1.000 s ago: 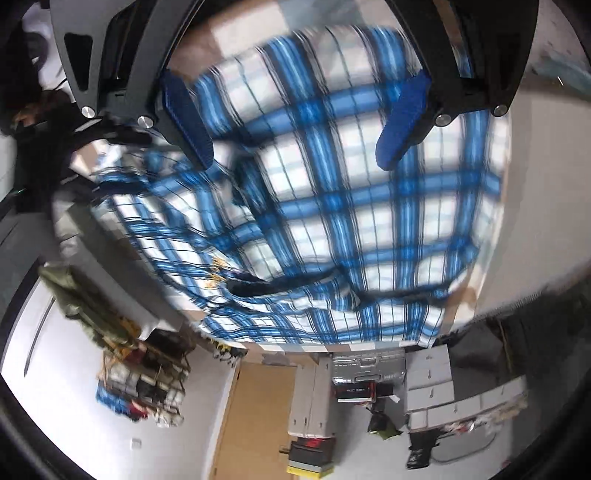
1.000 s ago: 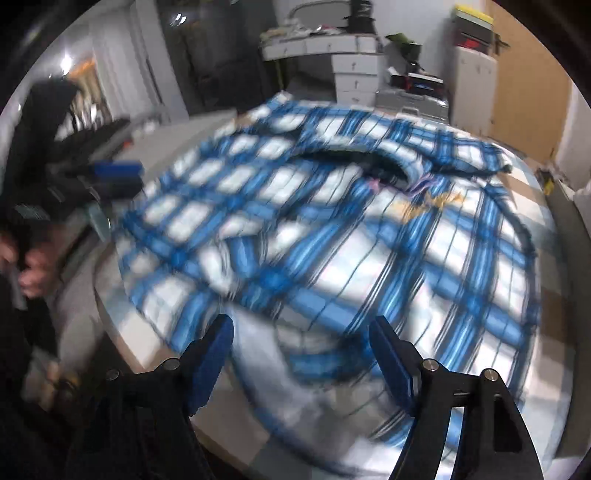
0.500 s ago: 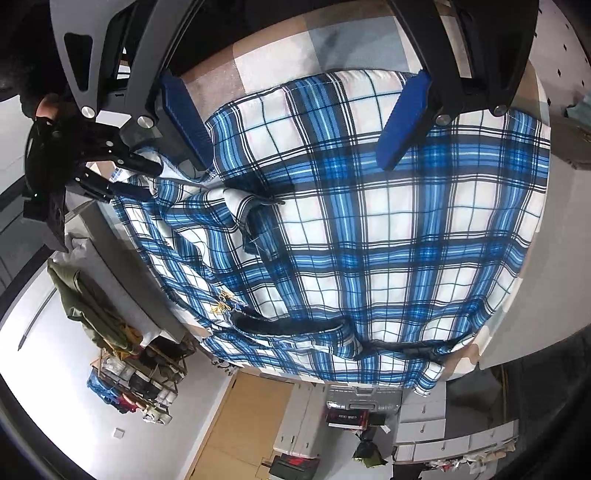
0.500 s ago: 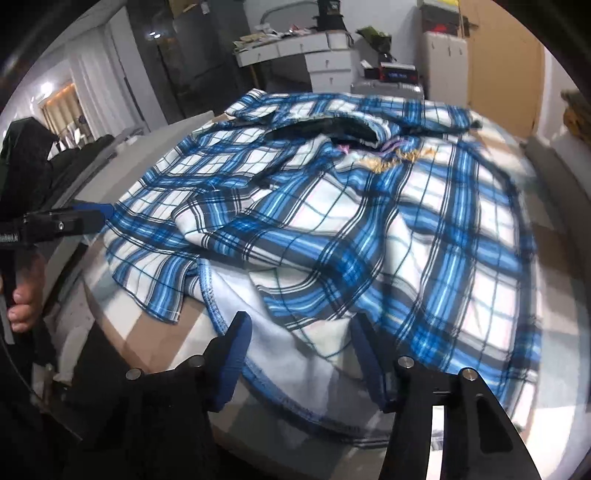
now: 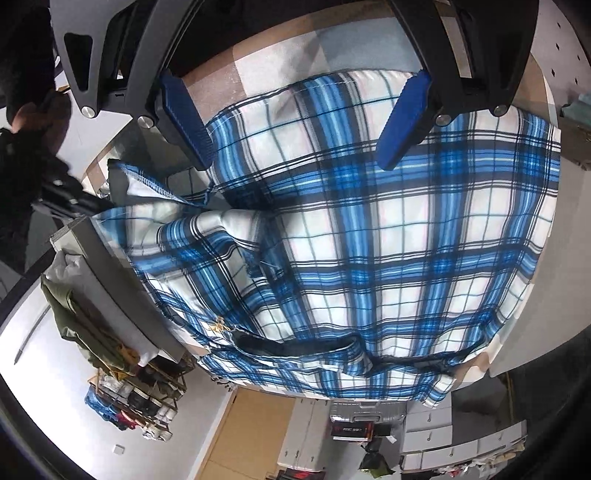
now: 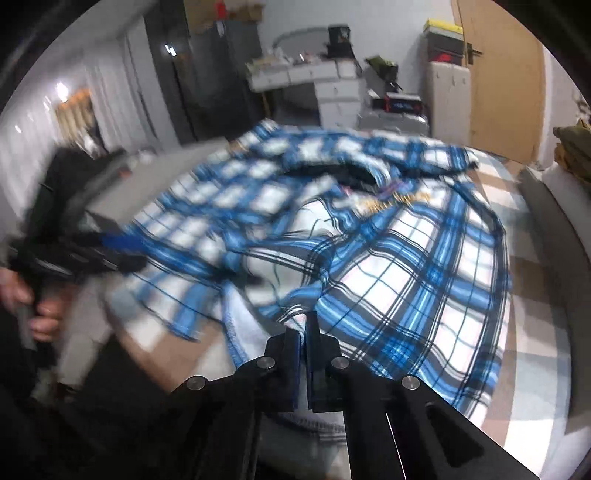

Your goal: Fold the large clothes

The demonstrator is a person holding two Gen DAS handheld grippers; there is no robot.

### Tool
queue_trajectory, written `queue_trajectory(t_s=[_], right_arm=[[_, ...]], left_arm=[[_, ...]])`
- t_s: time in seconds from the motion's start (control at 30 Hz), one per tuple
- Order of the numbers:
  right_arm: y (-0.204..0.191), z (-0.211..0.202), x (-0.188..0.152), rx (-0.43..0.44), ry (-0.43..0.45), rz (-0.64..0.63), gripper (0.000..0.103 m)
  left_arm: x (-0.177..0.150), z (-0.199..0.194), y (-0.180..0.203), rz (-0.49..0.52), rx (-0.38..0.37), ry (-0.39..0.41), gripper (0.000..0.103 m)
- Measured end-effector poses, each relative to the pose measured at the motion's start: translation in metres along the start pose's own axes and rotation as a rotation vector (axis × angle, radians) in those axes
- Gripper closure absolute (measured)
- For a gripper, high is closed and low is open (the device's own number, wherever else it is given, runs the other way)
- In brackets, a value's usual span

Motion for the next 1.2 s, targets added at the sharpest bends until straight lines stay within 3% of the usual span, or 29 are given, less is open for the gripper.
queue_trajectory(t_s=[0.2,0.27,0.33,0.4,0.47,0.57,0.63,0.67,0.7,0.73,0.87,0.9,0.97,1.07,1.2], right_arm=[[-0.003,0.022,-0.030,-0.109,-0.214,-0.101,0.098],[-0.008,0.013,-0.031,-0.074,-0.195,-0.081,0.098],[-0.017,-0.003,-0.026,0.018,-0.106,-0.047,0.094],[-0.032,-0.004,-0.022,0.061,-0.069,-0.058,0.054],[-0.045,0.005,-0.020,0.037,-0.053,-0.082,0.046],[-0.064,0.040,-0.015,-0.012,-0.103,-0.130,0.046],[-0.072,0.060,-0.014,-0.049,-0.134,-0.149,0.052],[-0.075,0.062,-0.015,-0.076,-0.129,-0.161,0.065],[-0.078,0.064,-0.012,-0.126,-0.111,-0.188,0.088],[-0.076,0.063,-0.014,-0.120,-0.107,-0.198,0.101],[-0.079,0.028,-0.020,0.107,-0.044,-0.207,0.100],[-0.081,0.023,-0.024,0.094,-0.045,-0.243,0.100],[-0.079,0.028,-0.035,0.074,-0.132,-0.272,0.100],[-0.065,0.033,-0.048,0.090,-0.201,-0.215,0.098],[-0.035,0.009,-0.042,0.127,-0.149,-0.062,0.092]], left_arm=[[-0.001,-0.002,0.004,0.019,0.007,-0.003,0.016],[-0.001,-0.002,0.004,0.016,0.014,-0.004,0.016],[-0.003,-0.003,0.001,0.011,0.017,-0.005,0.016],[-0.005,-0.004,-0.001,0.001,0.016,-0.002,0.016],[-0.006,-0.004,-0.003,-0.011,0.013,-0.004,0.016],[-0.009,-0.005,-0.006,-0.029,0.012,-0.009,0.016],[-0.011,-0.008,-0.009,-0.034,0.020,-0.005,0.016],[-0.012,-0.010,-0.012,-0.038,0.026,-0.001,0.016],[-0.012,-0.011,-0.014,-0.043,0.033,-0.001,0.016],[-0.013,-0.011,-0.017,-0.051,0.038,-0.001,0.016],[-0.014,-0.010,-0.027,-0.084,0.035,-0.003,0.016],[-0.013,-0.009,-0.028,-0.090,0.028,-0.003,0.016],[-0.006,-0.007,-0.028,-0.094,0.001,-0.004,0.016],[0.012,-0.009,-0.020,-0.073,-0.084,0.020,0.016],[0.034,0.011,0.000,-0.016,-0.254,-0.067,0.016]])
Point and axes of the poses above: each gripper's, at about its wrist camera, not at the fingertips, and z roughly the way its jaws point, y to its right, x to its top, the point moved 2 cm from there along z, roughly the way its jaws point, and after that the axes turned 8 degrees about -x, right-handed, at the moved point
